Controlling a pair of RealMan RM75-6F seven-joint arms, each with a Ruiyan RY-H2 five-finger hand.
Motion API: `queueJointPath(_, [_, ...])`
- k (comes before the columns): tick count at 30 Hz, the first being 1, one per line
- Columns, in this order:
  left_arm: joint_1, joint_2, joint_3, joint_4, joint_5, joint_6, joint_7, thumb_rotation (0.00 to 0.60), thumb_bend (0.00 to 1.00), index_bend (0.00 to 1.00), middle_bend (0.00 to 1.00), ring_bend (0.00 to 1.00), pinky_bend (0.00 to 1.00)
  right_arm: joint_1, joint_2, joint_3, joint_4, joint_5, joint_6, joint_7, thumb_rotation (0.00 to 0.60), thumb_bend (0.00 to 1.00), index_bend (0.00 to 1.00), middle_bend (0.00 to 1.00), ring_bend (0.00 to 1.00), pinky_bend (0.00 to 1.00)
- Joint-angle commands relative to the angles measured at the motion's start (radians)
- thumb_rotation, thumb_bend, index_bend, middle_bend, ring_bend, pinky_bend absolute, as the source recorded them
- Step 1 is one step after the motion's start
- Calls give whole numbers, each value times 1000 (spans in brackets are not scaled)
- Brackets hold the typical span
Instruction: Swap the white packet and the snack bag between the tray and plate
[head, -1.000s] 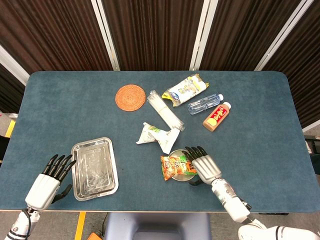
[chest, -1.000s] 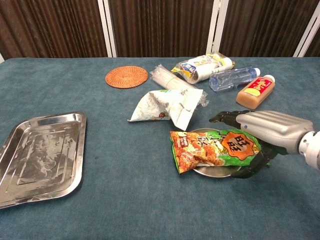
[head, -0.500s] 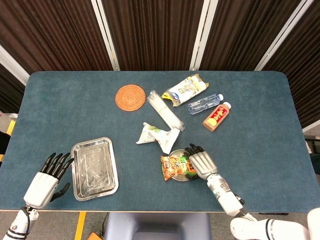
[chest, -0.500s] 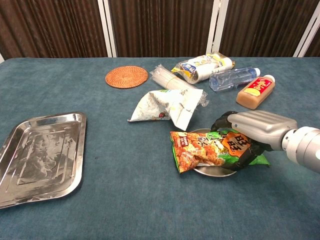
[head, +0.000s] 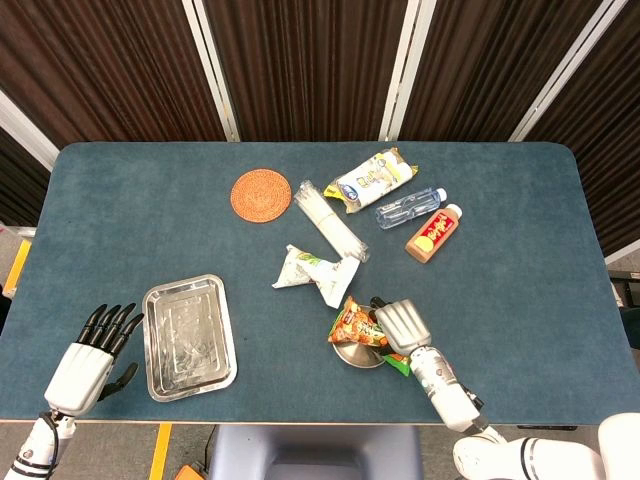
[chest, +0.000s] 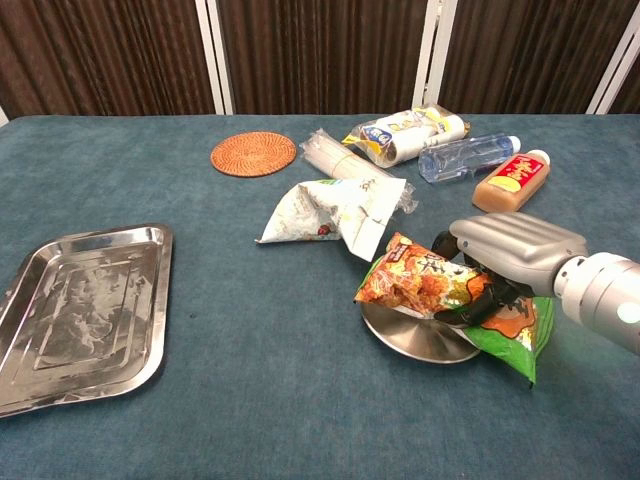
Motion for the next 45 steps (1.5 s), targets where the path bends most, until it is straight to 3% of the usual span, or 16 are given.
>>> queueJointPath(1, [1,0,-2,-1,0,-4,1,600,357,0,0,0,35,-3,4,-1,-3,-12,12,10,600,410,798,681,686,798])
queueJointPath(13, [8,4,-13,-8,7,-5,3,600,355,0,0,0,35,-37,133,-1,-203,-124,116,48,600,411,812,693,693,801])
queueJointPath(18, [10,7,-15,-11,11,-6,5,600,354,0,0,0,35,-8,128,-1,-296,-133,91,-3,600,411,812,693,693,801])
queueJointPath(24, [14,14,-15,-17,21,1,2,600,354,0,0,0,35,79,-25,28,-288,-55,42,-183,600,411,804,693,678,785])
queueJointPath(33, [22,31,-25,-17,14,12,-26,600,356,0,0,0,35,186,-272,86,-132,48,55,-347,600,410,748,693,623,743])
queueJointPath(36, [22,35,-29,-17,12,10,-35,600,355,0,0,0,35,205,-306,95,-100,93,38,-357,600,410,607,657,560,688])
queueJointPath(38, [21,35,-31,-16,10,8,-38,600,354,0,0,0,35,218,-320,106,-97,136,16,-351,600,410,344,520,450,578])
queueJointPath(41, [21,36,-31,-17,10,4,-40,600,354,0,0,0,35,234,-321,117,-108,170,2,-351,600,400,26,308,264,406])
queueJointPath(45, [23,38,-34,-17,11,10,-44,600,353,0,0,0,35,248,-279,119,-158,221,10,-390,600,276,0,113,65,208])
